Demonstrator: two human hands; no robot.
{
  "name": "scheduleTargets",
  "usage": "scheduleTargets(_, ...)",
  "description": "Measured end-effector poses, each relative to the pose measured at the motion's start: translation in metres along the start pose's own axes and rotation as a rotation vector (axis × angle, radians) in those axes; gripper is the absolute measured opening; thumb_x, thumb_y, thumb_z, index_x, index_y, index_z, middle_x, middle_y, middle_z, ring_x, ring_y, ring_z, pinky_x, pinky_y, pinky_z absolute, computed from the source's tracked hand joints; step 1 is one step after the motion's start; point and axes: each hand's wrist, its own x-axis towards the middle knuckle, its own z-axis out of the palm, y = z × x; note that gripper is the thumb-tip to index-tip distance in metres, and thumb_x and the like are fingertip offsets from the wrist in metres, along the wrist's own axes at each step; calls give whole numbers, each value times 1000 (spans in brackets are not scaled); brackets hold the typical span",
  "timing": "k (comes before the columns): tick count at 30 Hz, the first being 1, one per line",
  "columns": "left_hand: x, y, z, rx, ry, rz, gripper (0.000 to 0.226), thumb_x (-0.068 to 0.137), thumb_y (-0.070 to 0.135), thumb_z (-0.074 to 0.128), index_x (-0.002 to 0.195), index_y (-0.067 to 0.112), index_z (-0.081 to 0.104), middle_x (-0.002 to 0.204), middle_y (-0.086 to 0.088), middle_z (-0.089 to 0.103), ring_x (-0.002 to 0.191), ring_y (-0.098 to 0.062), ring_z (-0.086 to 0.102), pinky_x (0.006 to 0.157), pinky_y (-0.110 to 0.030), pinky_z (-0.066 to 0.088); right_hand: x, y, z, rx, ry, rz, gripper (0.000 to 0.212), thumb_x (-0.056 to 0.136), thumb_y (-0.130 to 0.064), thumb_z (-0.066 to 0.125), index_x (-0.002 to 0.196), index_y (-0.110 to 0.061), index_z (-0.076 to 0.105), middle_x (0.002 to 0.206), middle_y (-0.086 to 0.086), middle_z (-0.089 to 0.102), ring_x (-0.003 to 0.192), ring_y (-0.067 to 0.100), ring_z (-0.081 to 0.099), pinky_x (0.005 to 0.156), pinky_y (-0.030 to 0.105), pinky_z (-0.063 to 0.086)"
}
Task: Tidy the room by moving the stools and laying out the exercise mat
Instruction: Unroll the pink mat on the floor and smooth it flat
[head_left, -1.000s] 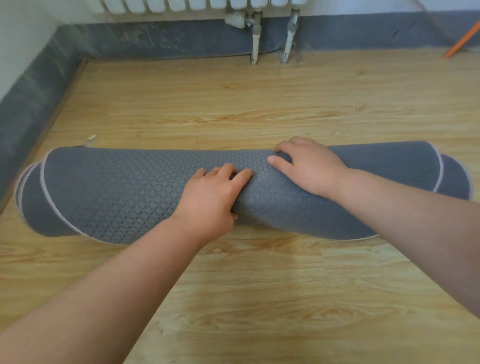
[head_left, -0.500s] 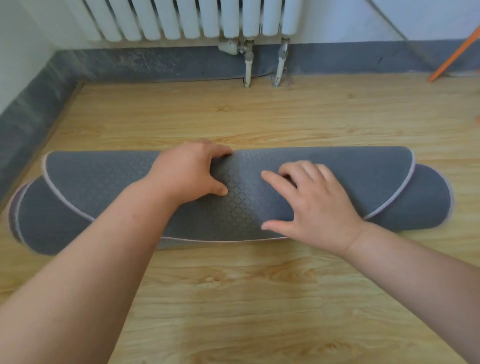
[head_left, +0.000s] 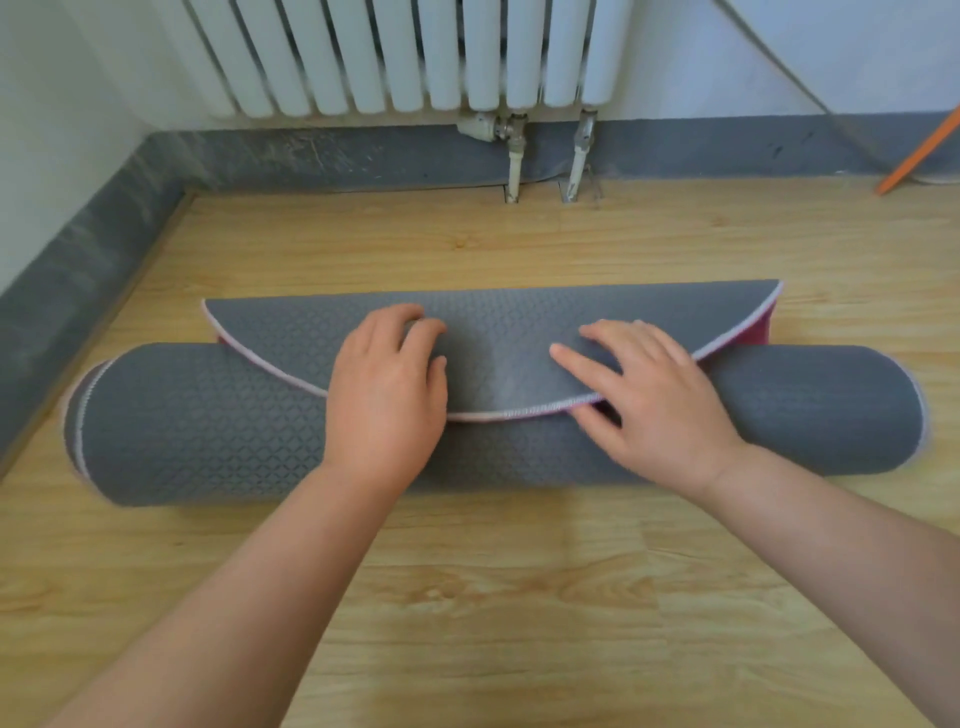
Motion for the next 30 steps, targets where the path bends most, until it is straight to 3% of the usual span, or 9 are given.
scheduleTargets(2,-4,1,0,6,99,10,18,83,9,62,101,5,61,108,-13,59,101,-32,54,87,-41,44,20,10,-4,-64,88,108,38,87,-32,60,124,-25,63,98,7,57,93,30,54,80,40,37)
scheduleTargets(4,-4,1,3,14,82,3,11,81,9,61,92,7,57,96,-10,56,89,-30,52,78,-40,42,42,18,-7,-92,44,213,35,91,-28,57,125,-24,64,87,7,55,85,30,53,75,40,35)
scheduleTargets(6,-4,-1,12,53,-63,-22,13,83,14,60,94,8,57,97,-9,56,90,-30,53,79,-40,42,62,23,-6,-38,-23,313,36,96,-27,50,131,-24,59,92,9,62,92,33,56,79,41,38)
scheduleTargets(9,-8,-6,27,82,-276,-69,33,94,30,46,119,12,56,123,-5,56,116,-25,50,102,-37,35,83,23,1,99,-85,428,44,99,-30,42,142,-21,44,121,12,60,113,34,52,89,41,40)
scheduleTargets(12,-14,-10,32,93,-304,-50,38,96,34,40,125,15,55,126,-2,59,118,-21,51,104,-35,32,86,16,9,203,-207,428,53,98,-33,44,149,-22,30,141,9,46,128,31,41,101,42,37)
scheduleTargets(21,-22,-2,23,208,-274,-66,31,85,38,46,98,15,62,95,-4,61,92,-28,57,79,-39,41,50,5,27,235,-483,351,51,98,-47,38,143,-26,39,142,5,46,130,26,42,104,39,36)
scheduleTargets(24,-17,0,20,207,-324,-89,29,87,35,47,100,14,63,96,-4,61,96,-26,55,77,-38,43,44,4,27,295,-599,376,55,94,-57,37,139,-26,46,142,4,48,129,25,43,105,38,37)
scheduleTargets(26,-15,0,18,192,-371,-115,29,88,36,46,100,16,64,97,-2,64,97,-25,56,73,-36,45,41,4,24,376,-680,401,57,89,-63,42,132,-27,54,137,0,54,124,22,49,98,32,40)
scheduleTargets(30,-20,1,12,147,-381,-129,22,88,37,48,75,19,51,85,-4,65,85,-29,60,59,-32,37,41,4,15,439,-758,421,64,71,-72,61,118,-28,62,111,-11,61,102,13,56,84,27,42)
